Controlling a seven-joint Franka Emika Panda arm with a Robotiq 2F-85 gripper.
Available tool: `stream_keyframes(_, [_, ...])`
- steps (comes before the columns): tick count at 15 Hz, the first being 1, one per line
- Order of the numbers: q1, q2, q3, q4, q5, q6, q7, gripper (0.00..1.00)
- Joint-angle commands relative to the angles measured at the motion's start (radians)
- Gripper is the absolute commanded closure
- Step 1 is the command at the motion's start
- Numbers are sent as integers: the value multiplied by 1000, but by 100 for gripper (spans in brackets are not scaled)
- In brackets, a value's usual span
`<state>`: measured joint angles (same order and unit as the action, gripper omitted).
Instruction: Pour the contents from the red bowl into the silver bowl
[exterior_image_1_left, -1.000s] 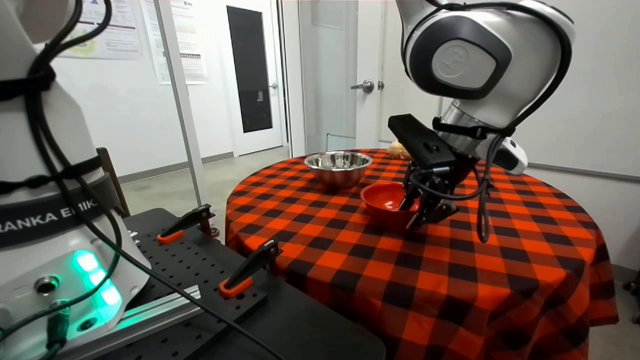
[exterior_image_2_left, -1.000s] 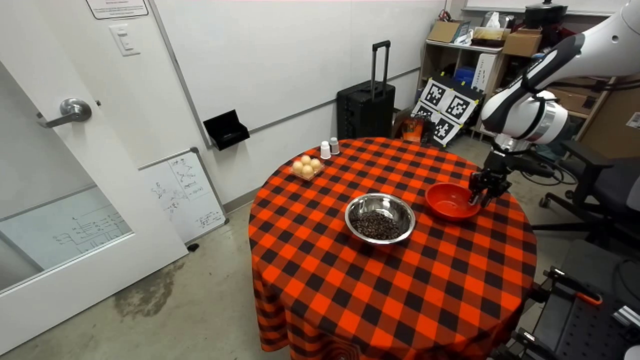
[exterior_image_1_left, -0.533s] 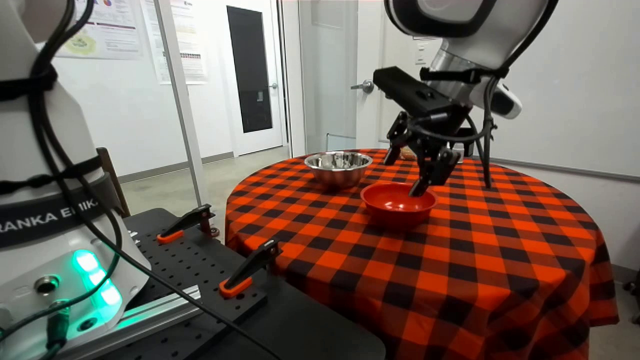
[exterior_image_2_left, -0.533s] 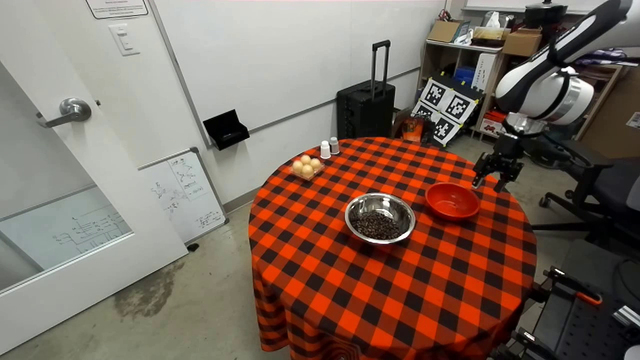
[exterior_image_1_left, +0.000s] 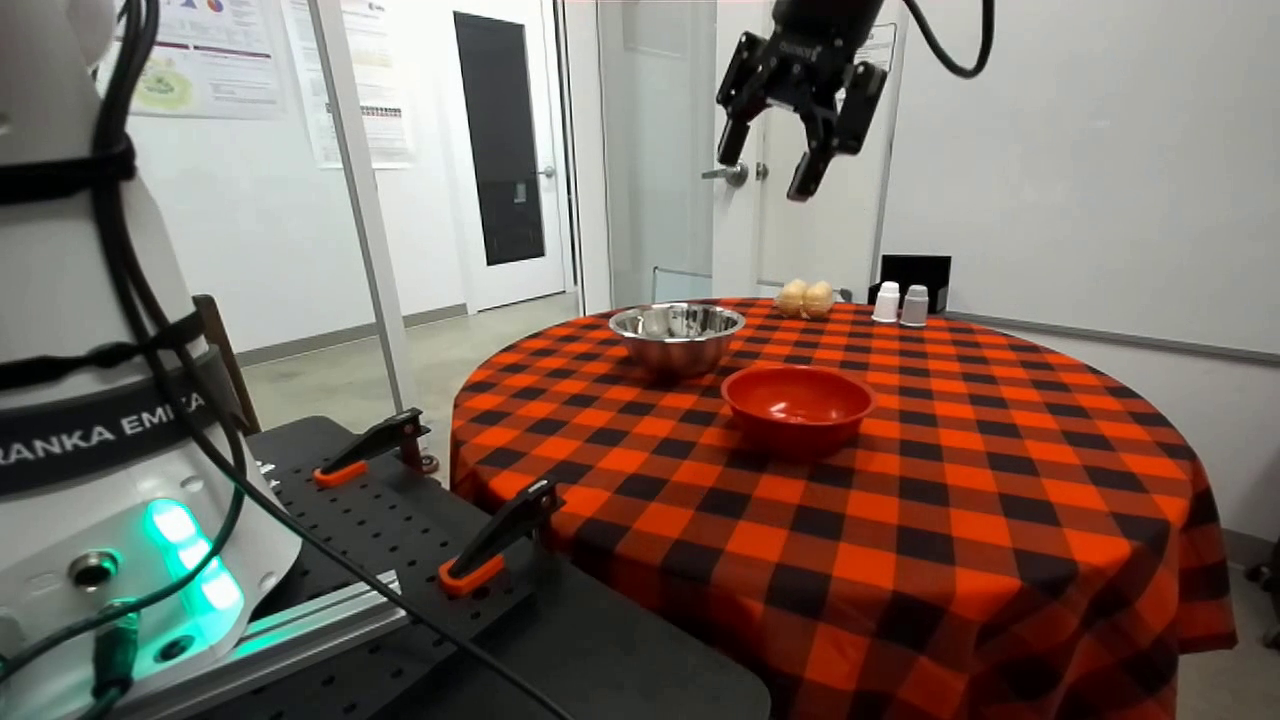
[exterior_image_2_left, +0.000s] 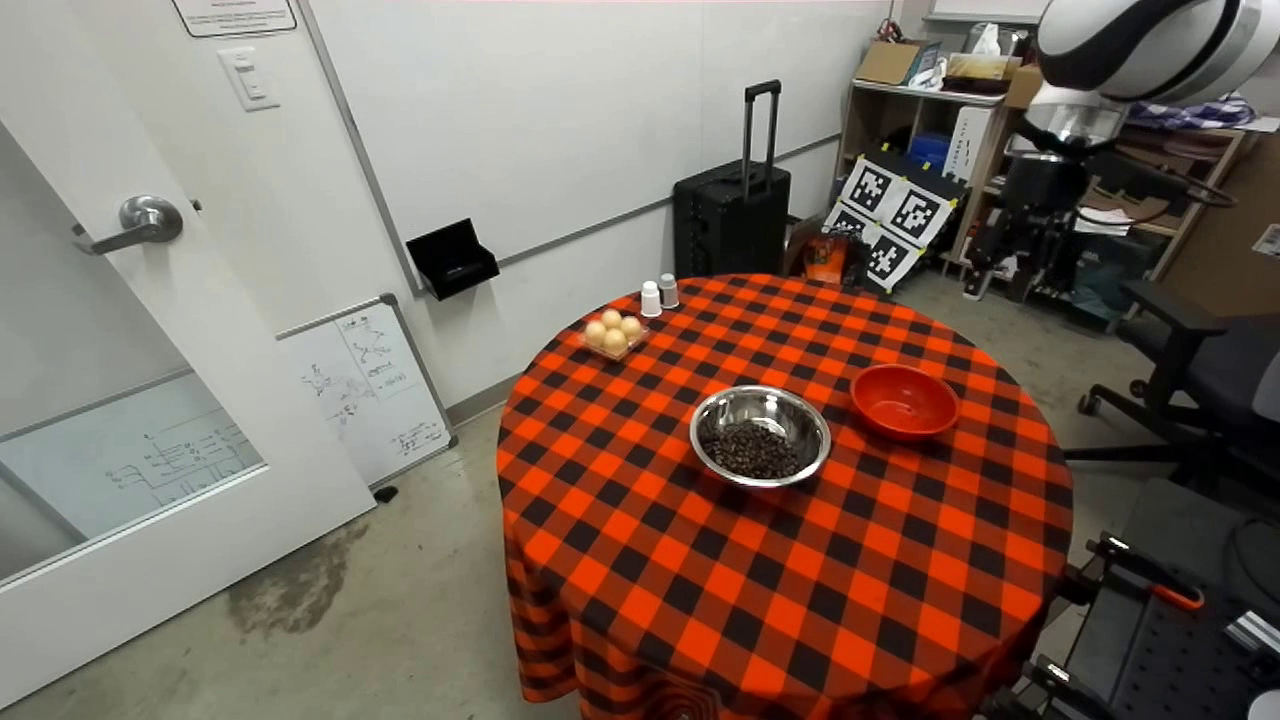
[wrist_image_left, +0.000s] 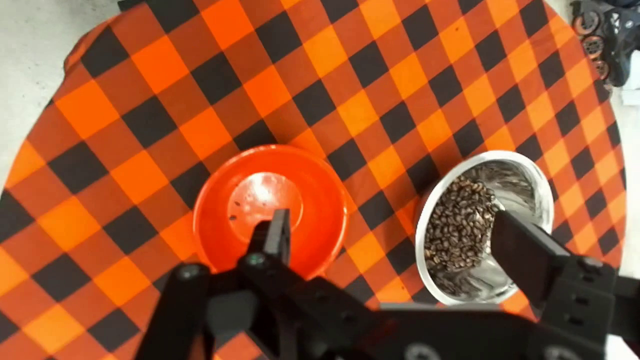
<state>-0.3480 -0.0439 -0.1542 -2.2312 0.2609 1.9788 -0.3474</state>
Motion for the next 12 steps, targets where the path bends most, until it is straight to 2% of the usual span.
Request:
stream_keyframes(1, [114, -41, 25, 72, -92, 5, 138, 0])
stream_keyframes(5, [204, -39, 73, 147, -194, 38, 262, 0])
stream_keyframes(7, [234, -40, 83, 169, -184, 18, 235, 0])
stream_keyframes(12, [236, -39, 66, 143, -168, 33, 243, 0])
